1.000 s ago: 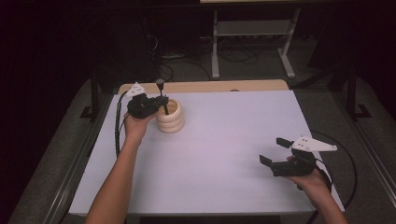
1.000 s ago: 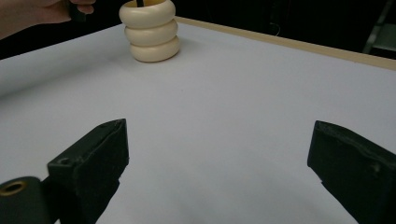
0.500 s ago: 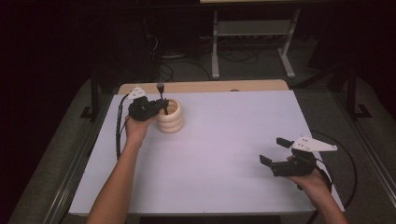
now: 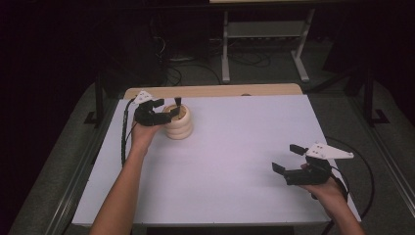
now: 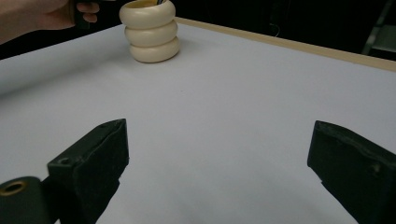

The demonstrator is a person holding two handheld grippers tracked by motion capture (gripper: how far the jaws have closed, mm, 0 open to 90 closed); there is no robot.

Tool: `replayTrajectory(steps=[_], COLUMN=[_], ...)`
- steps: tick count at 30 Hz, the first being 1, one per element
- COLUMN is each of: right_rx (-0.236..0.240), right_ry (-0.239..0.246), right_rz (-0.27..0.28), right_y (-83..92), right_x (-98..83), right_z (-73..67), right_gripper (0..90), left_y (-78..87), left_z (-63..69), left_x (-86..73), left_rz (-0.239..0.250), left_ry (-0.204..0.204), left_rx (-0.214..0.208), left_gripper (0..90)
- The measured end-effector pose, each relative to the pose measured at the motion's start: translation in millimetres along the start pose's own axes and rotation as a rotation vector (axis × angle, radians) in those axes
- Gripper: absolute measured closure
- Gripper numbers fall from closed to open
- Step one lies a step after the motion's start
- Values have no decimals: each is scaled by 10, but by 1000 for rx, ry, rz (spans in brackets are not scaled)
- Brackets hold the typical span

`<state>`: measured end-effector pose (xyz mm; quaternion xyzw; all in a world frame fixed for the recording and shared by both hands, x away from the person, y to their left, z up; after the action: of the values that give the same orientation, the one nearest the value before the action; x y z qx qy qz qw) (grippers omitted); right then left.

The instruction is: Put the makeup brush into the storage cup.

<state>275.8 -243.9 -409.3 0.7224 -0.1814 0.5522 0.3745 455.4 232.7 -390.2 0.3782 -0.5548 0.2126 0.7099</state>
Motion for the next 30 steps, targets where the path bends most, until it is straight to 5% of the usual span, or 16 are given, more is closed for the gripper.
replayTrajectory(steps=[5, 30], right_rx=[-1, 0], right_ry=[0, -4], right_rz=[2, 11], right_y=[4, 14], right_x=[-1, 23], right_z=[0, 13], right_gripper=[49, 49], left_y=[-12, 278], left_z=[22, 167], left_x=[5, -17], left_rz=[-1, -68], left_ry=[-14, -22], left_rx=[7, -49], left_gripper=[0, 0])
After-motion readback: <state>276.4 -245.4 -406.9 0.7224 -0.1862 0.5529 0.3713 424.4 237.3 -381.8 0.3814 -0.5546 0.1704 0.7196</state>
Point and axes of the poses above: each handheld gripper's, and its own axes: y roughly backward along the jaws, x roughly out of its top, z roughly to its right, the point moved 1 cm from there along -y, roughly forward along the jaws, and after that the axes turned 3 degrees about z, right-handed, at the moved point
